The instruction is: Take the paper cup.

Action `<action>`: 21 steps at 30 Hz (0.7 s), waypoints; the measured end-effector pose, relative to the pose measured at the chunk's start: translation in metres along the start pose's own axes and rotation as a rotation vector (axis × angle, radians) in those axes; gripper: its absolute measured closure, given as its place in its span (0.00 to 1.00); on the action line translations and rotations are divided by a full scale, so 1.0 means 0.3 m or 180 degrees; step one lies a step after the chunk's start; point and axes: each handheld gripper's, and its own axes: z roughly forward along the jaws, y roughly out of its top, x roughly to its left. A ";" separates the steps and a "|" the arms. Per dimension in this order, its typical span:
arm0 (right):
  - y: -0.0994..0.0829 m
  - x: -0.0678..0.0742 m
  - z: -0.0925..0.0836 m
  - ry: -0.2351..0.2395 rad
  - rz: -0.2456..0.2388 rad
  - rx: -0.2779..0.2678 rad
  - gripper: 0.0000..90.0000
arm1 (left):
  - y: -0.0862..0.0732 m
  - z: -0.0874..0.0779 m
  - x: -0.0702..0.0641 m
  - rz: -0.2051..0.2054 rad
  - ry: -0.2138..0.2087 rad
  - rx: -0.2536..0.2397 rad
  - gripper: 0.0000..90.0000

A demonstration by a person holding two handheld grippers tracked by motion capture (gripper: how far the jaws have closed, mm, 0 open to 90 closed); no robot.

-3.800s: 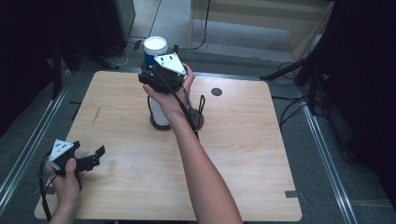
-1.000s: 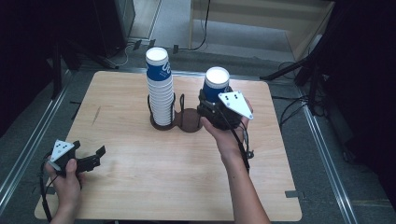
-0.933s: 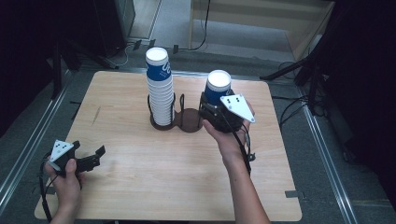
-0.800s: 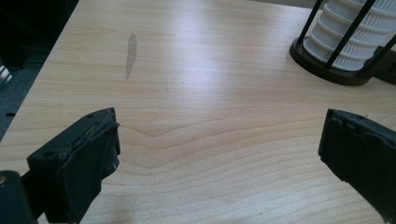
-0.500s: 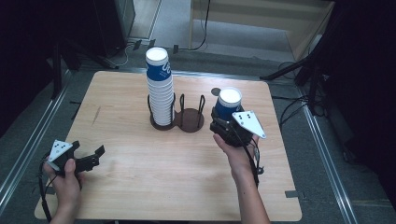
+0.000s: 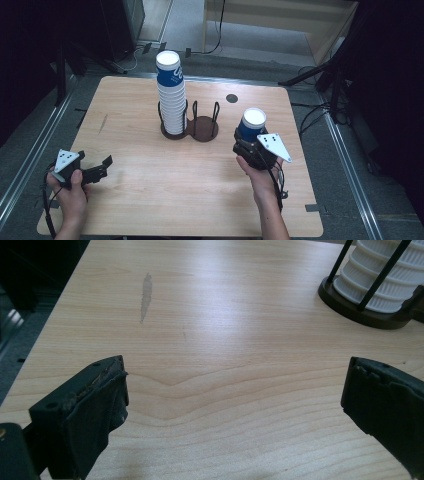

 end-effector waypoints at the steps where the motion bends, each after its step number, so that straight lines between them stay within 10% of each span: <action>1: -0.007 -0.002 -0.001 -0.0013 -0.0014 0.0017 0.22 | 0.000 0.000 -0.002 0.0002 0.0033 0.0009 0.00; 7: -0.038 0.000 -0.005 -0.0060 -0.0086 0.0070 0.22 | 0.001 0.003 0.000 -0.0055 0.0124 0.0044 0.00; 14: -0.073 0.023 0.000 -0.0038 -0.0181 0.0136 0.22 | 0.000 -0.003 0.042 -0.0432 0.0000 0.0004 0.00; 21: -0.105 0.078 0.021 0.0035 -0.0306 0.0211 0.22 | 0.029 0.008 0.009 -0.0252 -0.0068 0.0070 0.00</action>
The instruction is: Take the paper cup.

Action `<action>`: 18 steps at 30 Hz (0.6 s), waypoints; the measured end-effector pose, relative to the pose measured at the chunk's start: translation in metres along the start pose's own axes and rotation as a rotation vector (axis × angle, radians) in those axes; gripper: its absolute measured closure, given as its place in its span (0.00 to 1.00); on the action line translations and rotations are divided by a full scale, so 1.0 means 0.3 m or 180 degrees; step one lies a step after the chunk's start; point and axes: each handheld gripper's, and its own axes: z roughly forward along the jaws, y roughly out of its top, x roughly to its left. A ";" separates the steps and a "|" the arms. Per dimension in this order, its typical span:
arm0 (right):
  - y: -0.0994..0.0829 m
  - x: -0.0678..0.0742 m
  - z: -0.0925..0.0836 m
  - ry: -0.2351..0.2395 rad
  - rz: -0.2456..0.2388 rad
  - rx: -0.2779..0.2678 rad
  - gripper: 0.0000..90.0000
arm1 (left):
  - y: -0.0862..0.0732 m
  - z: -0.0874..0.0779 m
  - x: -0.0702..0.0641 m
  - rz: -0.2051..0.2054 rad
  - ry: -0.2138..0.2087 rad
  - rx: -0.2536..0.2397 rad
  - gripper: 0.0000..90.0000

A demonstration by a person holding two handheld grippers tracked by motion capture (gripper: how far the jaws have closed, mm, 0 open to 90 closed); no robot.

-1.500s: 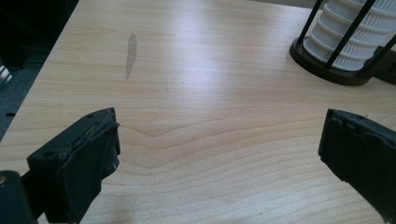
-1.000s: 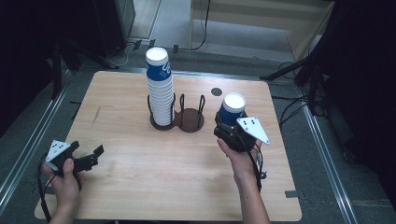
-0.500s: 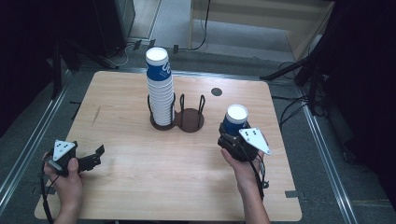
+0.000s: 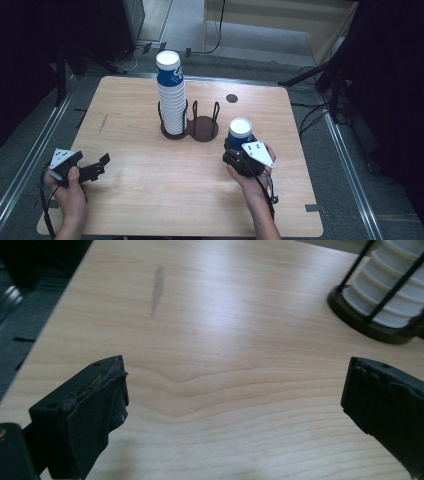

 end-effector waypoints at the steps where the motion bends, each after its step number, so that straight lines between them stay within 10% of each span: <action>1: 0.000 0.000 0.000 0.0000 0.0000 0.0000 0.22 | 0.000 0.000 0.000 0.0000 0.0000 0.0000 0.00; 5: -0.025 0.037 0.008 0.0015 -0.0181 0.0072 0.22 | 0.034 0.010 -0.049 0.0225 -0.0204 0.0053 0.00; 18: -0.054 0.097 0.014 -0.0004 -0.0527 0.0108 0.22 | 0.104 0.008 -0.161 0.0396 -0.0885 0.0050 0.00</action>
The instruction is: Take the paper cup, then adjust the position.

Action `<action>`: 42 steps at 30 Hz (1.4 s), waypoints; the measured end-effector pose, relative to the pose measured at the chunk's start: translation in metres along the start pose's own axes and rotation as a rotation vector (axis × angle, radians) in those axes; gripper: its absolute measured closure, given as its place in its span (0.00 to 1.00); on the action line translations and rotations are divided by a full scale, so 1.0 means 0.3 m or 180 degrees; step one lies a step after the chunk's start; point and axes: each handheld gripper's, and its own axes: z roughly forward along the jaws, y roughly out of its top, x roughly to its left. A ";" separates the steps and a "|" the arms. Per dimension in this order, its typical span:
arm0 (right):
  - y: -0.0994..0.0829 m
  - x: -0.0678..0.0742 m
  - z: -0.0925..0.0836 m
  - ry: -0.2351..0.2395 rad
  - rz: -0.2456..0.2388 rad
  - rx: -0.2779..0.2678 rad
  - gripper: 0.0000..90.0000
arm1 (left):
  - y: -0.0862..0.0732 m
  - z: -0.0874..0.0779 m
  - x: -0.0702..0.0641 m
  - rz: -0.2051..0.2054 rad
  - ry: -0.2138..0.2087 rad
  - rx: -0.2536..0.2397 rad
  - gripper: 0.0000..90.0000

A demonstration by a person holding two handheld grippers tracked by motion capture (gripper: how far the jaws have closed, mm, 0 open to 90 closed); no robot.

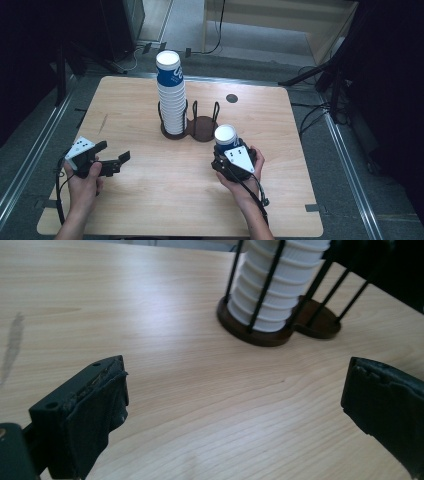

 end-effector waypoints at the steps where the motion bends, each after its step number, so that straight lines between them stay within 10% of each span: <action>1: 0.000 0.005 0.000 -0.0001 -0.0032 0.0002 0.22 | 0.006 -0.002 -0.008 0.0018 -0.0031 0.0003 0.00; 23: -0.013 0.109 -0.005 0.0001 -0.0535 -0.0051 0.21 | 0.087 0.002 -0.191 0.0292 -0.0652 0.0058 0.00; 42: -0.015 0.167 -0.021 0.0059 -0.0802 -0.0115 0.21 | 0.114 0.057 -0.274 0.0433 -0.0855 0.0260 0.00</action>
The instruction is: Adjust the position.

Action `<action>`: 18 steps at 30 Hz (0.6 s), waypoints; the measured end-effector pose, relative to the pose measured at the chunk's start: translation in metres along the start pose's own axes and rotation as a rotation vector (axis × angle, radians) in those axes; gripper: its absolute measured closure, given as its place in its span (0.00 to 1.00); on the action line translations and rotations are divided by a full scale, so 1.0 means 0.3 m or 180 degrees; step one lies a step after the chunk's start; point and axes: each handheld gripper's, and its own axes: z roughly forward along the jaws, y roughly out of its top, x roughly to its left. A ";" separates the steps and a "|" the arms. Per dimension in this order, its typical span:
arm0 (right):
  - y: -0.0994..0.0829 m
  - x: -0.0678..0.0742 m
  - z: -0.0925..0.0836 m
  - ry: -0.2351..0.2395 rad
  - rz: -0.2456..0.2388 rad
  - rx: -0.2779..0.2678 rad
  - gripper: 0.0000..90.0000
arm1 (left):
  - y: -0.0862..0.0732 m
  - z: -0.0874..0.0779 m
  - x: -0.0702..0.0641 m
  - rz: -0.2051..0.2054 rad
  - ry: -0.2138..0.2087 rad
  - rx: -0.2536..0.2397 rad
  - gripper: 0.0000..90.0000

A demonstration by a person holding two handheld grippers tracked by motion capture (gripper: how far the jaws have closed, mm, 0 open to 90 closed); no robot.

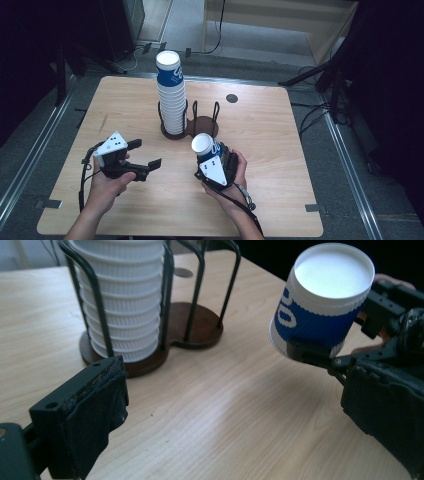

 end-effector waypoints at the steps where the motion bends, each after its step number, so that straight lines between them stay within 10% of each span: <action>1: -0.004 0.003 0.000 -0.0006 -0.0021 0.0001 0.21 | -0.001 0.007 0.001 -0.0007 -0.0040 0.0017 0.00; 18: -0.015 0.081 -0.015 -0.0022 -0.0520 -0.0158 0.21 | 0.011 0.048 -0.067 0.0082 -0.0318 0.0129 0.01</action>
